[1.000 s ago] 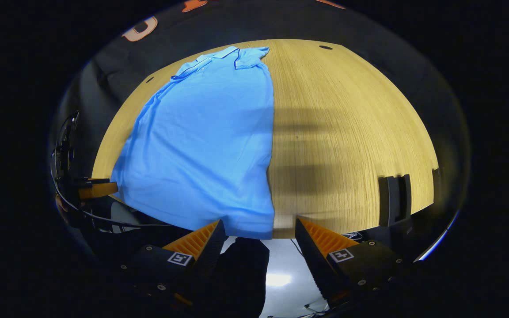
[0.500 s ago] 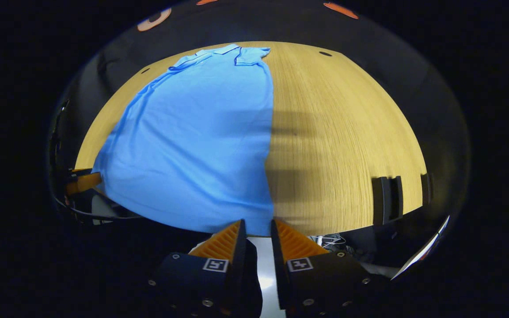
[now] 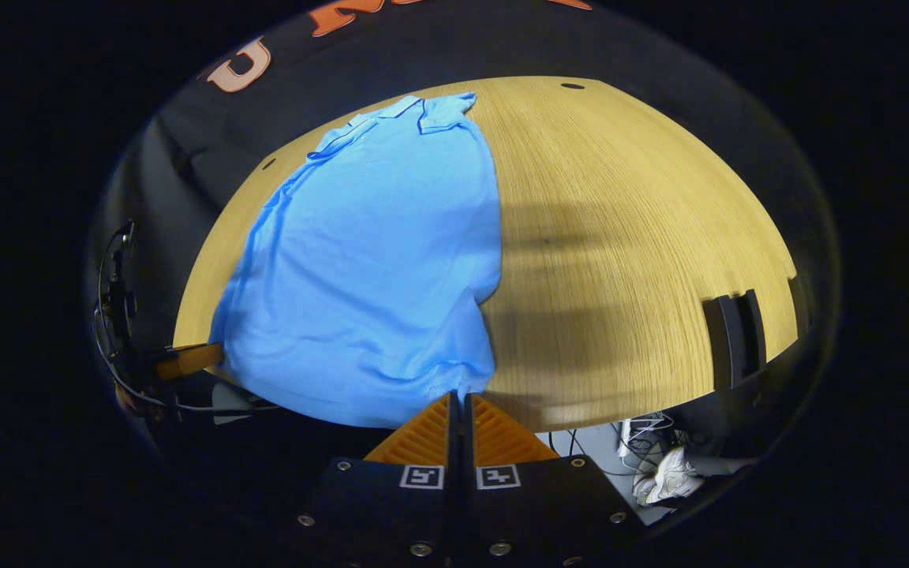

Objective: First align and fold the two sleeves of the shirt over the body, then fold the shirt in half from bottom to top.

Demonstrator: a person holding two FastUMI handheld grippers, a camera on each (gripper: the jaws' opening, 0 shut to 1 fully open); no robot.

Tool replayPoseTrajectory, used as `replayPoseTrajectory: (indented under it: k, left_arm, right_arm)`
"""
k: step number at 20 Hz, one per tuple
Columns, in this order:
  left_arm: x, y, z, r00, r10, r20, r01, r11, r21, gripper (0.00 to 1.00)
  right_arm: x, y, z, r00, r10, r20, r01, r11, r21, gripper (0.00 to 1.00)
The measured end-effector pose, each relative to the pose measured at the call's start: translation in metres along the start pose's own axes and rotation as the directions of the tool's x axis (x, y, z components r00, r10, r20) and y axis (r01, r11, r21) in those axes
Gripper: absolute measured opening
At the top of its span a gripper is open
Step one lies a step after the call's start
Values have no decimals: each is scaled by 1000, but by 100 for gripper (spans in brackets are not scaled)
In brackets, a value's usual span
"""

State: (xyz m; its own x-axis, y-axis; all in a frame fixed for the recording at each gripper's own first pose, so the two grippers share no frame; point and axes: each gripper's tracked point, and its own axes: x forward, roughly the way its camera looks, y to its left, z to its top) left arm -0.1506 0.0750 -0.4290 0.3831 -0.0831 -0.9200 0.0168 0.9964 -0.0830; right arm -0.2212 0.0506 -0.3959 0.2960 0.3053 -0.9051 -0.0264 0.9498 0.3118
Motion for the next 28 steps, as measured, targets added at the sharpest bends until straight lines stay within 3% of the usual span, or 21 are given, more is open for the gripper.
replayPoseTrajectory:
  k: [1, 6, 9, 13, 15, 17, 19, 20, 21, 22, 26, 27, 28]
  left_arm:
    - [16, -5, 7, 1000, -20, -4, 19, 999, -34, 7]
    - [0, -10, 25, 997, -52, 53, 53, 998, -26, 7]
    - [-12, -15, 44, 991, -75, 108, 78, 997, -27, 7]
    - [-14, -19, 55, 989, -81, 125, 84, 996, -16, 6]
    - [-12, -19, 52, 991, -75, 113, 77, 997, -12, 7]
    - [-8, -20, 50, 992, -72, 100, 74, 997, -17, 6]
    - [-6, -19, 49, 993, -68, 93, 70, 997, -18, 7]
    - [-6, -18, 48, 994, -63, 91, 64, 998, -15, 7]
    - [-7, -18, 48, 994, -60, 89, 62, 998, -13, 7]
    - [-6, -18, 48, 995, -55, 89, 56, 998, -13, 7]
    - [-8, -16, 47, 995, -42, 88, 43, 999, -19, 7]
    - [-9, -15, 46, 996, -38, 85, 40, 999, -16, 6]
    - [-10, -14, 45, 996, -36, 83, 37, 999, -17, 7]
  right_arm:
    - [-2, 1, 3, 1000, 4, 19, -4, 1000, 1, 1]
    - [-15, 10, 21, 995, 56, 80, -59, 998, 30, 0]
    - [-23, 19, 25, 987, 119, 109, -129, 988, 85, 0]
    - [-28, 8, 22, 987, 99, 123, -106, 993, 52, 1]
    - [-21, -7, 10, 996, 30, 83, -30, 1000, 5, 1]
    - [-20, -5, 1, 999, 25, 49, -24, 1000, -20, 1]
    - [-15, 4, 1, 998, 48, 50, -46, 998, -41, 21]
    - [-12, 1, 1, 998, 34, 56, -30, 997, -73, 48]
    - [-10, -1, 4, 997, 15, 77, -6, 994, -111, 54]
    - [-6, -6, 5, 996, -17, 90, 30, 989, -148, 73]
    - [1, -8, 4, 987, -64, 148, 101, 960, -260, 75]
    - [4, -2, 4, 986, -42, 162, 85, 959, -272, 75]
    - [5, -1, 9, 979, -36, 200, 87, 964, -251, 55]
